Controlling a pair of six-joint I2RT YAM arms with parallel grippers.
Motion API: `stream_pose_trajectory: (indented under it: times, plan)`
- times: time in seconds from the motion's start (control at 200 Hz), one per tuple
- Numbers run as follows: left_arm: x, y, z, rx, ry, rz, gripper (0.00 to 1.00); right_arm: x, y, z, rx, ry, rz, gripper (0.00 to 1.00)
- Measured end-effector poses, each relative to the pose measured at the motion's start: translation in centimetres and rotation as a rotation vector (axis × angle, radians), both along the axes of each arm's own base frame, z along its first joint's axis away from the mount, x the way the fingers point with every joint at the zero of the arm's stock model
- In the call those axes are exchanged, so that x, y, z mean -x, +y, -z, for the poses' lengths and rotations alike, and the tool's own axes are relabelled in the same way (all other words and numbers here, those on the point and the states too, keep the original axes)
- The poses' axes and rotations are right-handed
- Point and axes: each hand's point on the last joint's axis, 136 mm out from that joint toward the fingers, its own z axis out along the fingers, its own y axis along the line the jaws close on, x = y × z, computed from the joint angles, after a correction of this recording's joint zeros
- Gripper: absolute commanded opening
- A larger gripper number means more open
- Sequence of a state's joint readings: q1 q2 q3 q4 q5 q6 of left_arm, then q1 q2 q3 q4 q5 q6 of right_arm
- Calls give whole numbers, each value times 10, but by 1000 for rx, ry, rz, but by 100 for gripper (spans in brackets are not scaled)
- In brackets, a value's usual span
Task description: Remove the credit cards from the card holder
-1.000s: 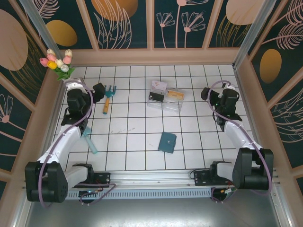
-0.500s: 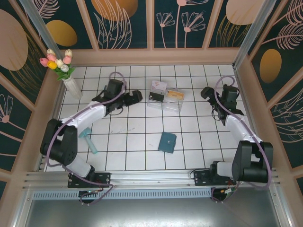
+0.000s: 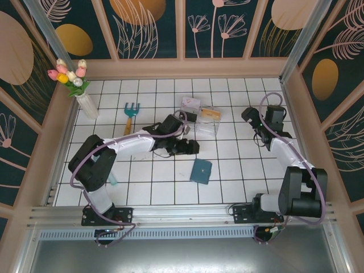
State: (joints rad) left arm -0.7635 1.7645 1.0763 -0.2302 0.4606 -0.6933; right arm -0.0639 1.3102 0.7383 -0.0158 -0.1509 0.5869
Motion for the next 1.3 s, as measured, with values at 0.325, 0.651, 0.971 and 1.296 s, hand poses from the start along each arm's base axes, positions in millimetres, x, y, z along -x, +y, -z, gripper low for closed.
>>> stream_pose_trajectory:
  times: [0.325,0.651,0.971,1.296]
  plan:
    - [30,-16,12,-25,29,42,46,1,2,-5,-19,-12,4,99]
    - [37,-12,41,-50,64,47,35,1,12,-8,-42,-19,-32,99]
    - [41,-12,52,-15,84,25,26,2,21,-10,-48,-24,-64,99]
    - [39,-14,50,-8,61,44,3,4,25,-8,-48,-13,-74,99]
